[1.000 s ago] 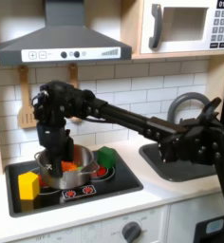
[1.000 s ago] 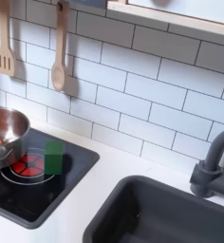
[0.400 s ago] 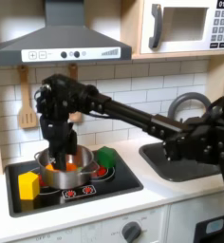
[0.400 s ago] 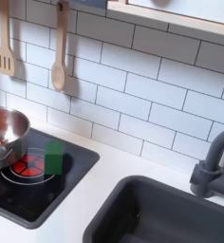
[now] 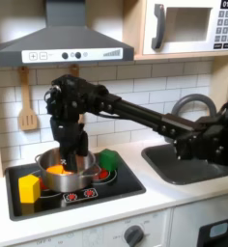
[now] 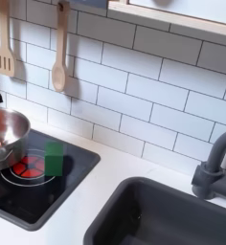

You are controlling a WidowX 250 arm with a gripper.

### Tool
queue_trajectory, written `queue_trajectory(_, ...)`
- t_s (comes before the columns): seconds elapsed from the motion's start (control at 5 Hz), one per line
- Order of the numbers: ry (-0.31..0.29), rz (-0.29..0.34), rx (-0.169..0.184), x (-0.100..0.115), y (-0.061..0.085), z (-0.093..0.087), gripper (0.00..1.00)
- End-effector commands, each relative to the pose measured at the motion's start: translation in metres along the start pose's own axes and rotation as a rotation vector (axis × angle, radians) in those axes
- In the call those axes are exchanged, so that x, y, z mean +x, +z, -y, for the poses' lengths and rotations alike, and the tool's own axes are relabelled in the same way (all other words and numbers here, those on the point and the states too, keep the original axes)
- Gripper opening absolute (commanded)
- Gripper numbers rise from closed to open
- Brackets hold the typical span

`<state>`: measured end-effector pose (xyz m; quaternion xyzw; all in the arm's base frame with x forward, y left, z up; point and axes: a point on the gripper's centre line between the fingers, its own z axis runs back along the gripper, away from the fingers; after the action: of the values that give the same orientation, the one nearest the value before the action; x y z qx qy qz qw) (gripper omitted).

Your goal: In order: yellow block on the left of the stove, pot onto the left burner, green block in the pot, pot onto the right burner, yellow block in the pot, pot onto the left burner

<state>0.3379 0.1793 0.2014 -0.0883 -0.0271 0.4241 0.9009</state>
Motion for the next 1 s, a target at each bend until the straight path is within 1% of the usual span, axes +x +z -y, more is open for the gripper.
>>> queue_trajectory(0.0,-0.019,-0.003,0.002,-0.015,-0.002,0.002,1.00)
queue_trajectory(0.2,-0.037,-0.017,0.006,-0.029,-0.009,0.005,1.00)
queue_trajectory(0.4,-0.057,-0.017,0.005,-0.043,-0.009,0.010,1.00)
queue_trajectory(0.6,-0.067,-0.028,0.005,-0.049,-0.015,0.014,1.00)
queue_trajectory(0.8,-0.119,-0.022,-0.006,-0.054,-0.017,0.023,1.00)
